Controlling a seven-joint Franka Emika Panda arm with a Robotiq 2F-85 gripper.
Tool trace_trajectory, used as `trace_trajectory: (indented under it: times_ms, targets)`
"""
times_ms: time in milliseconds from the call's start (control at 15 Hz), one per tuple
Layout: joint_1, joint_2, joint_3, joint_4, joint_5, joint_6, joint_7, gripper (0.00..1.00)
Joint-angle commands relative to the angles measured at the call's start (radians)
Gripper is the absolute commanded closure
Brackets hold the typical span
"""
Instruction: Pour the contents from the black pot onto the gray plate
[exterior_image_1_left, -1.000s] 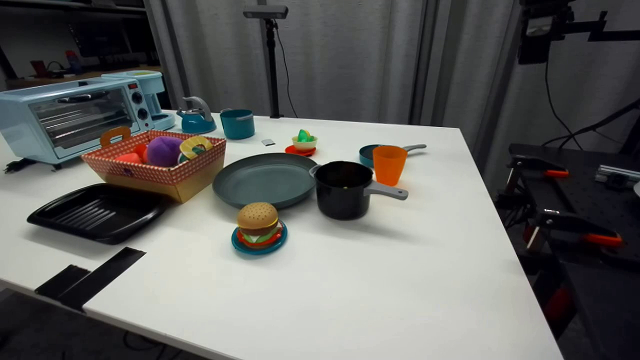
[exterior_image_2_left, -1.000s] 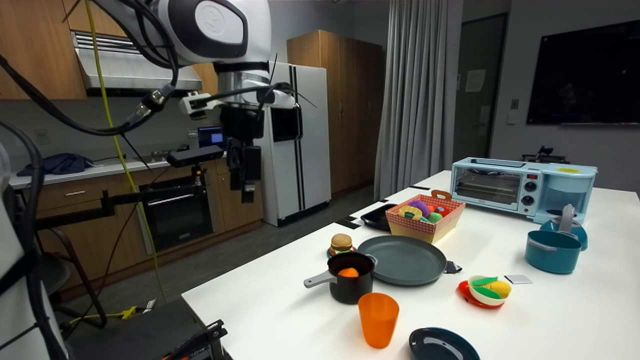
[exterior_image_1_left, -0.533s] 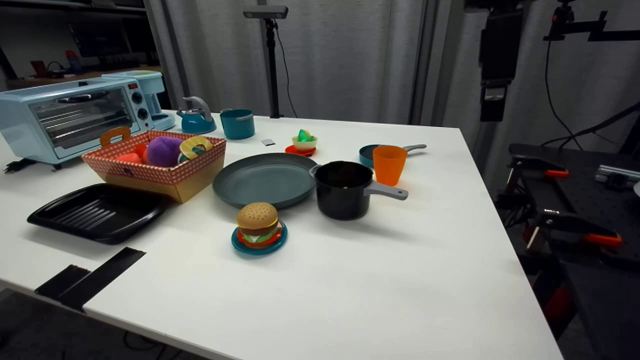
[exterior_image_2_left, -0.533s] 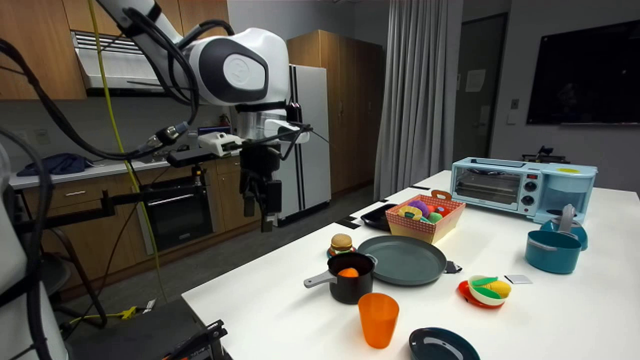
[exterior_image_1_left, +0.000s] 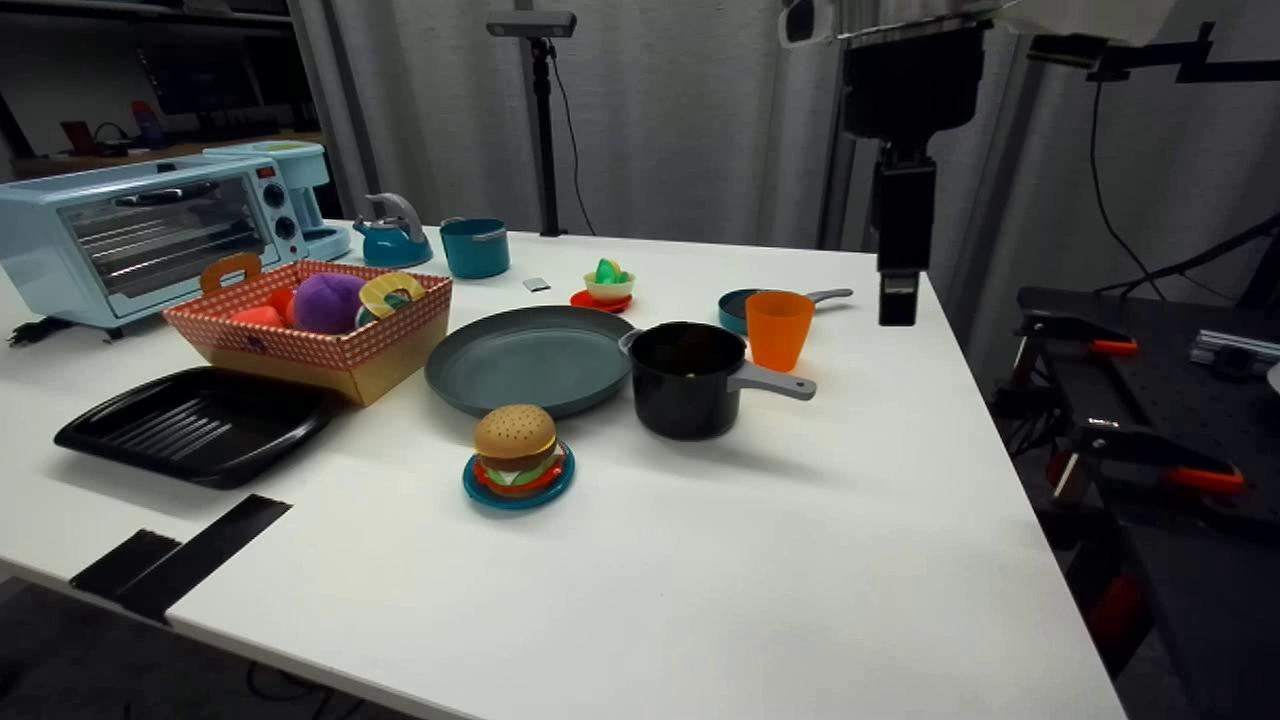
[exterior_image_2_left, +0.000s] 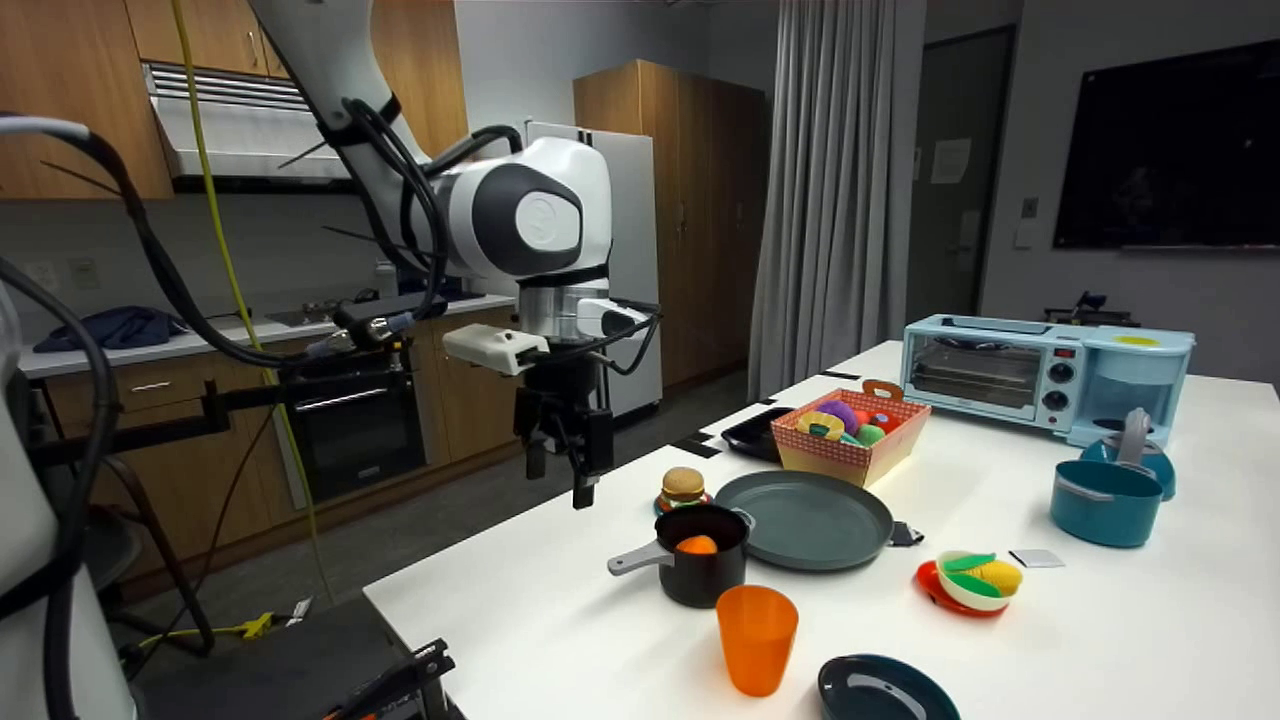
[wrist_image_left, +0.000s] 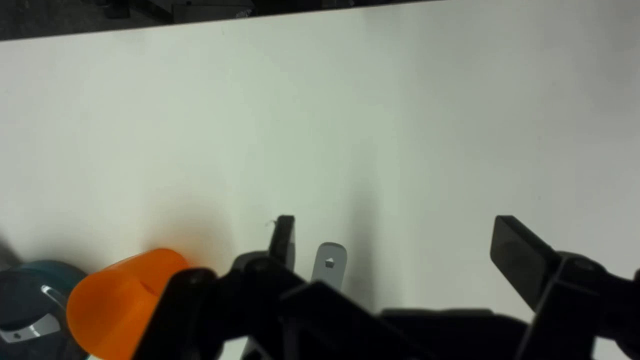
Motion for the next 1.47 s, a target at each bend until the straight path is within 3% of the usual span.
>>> trace_trajectory:
  times_ms: [0,667,1400]
  targets:
    - [0.014,0.121,-0.026,0.099,-0.086,0.019,0.005,0.00]
    - [0.035,0.324,-0.099,0.252,-0.114,0.040,0.036,0.00]
    - [0.066,0.424,-0.165,0.288,-0.117,0.099,0.039,0.00]
